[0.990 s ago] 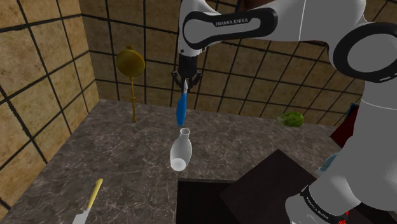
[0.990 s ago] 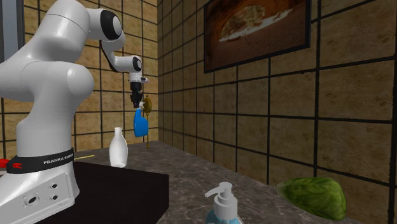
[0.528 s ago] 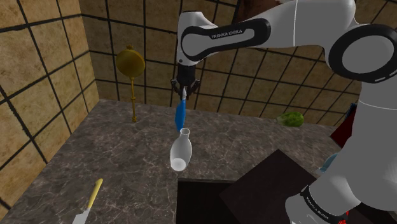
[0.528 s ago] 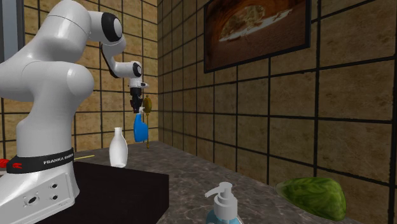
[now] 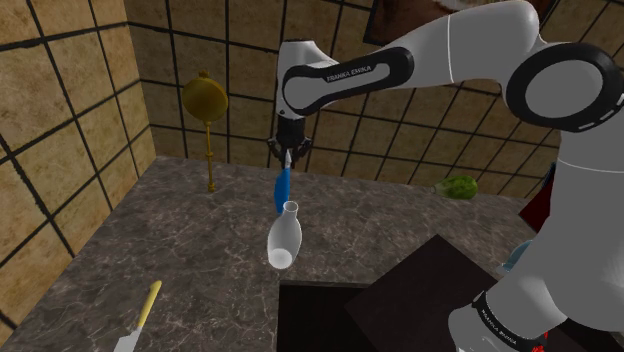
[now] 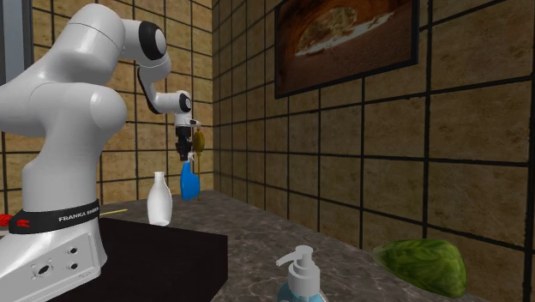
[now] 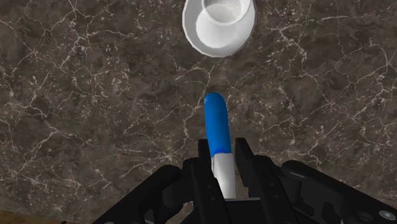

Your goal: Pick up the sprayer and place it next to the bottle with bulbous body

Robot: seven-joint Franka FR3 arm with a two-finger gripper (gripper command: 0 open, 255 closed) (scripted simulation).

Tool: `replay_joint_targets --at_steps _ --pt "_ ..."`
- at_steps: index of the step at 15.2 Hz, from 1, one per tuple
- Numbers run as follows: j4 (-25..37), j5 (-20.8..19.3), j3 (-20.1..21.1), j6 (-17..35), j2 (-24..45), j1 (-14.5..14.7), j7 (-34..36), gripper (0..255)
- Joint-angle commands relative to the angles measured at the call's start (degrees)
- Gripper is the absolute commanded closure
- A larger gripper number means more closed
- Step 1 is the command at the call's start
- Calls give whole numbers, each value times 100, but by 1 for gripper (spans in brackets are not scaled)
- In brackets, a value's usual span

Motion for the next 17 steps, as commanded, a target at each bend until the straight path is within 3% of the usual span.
replay_joint_targets --at_steps 1,17 --pt "-67 -7 -4 128 57 0 6 255" --pt "-360 -71 -37 978 616 17 64 255"
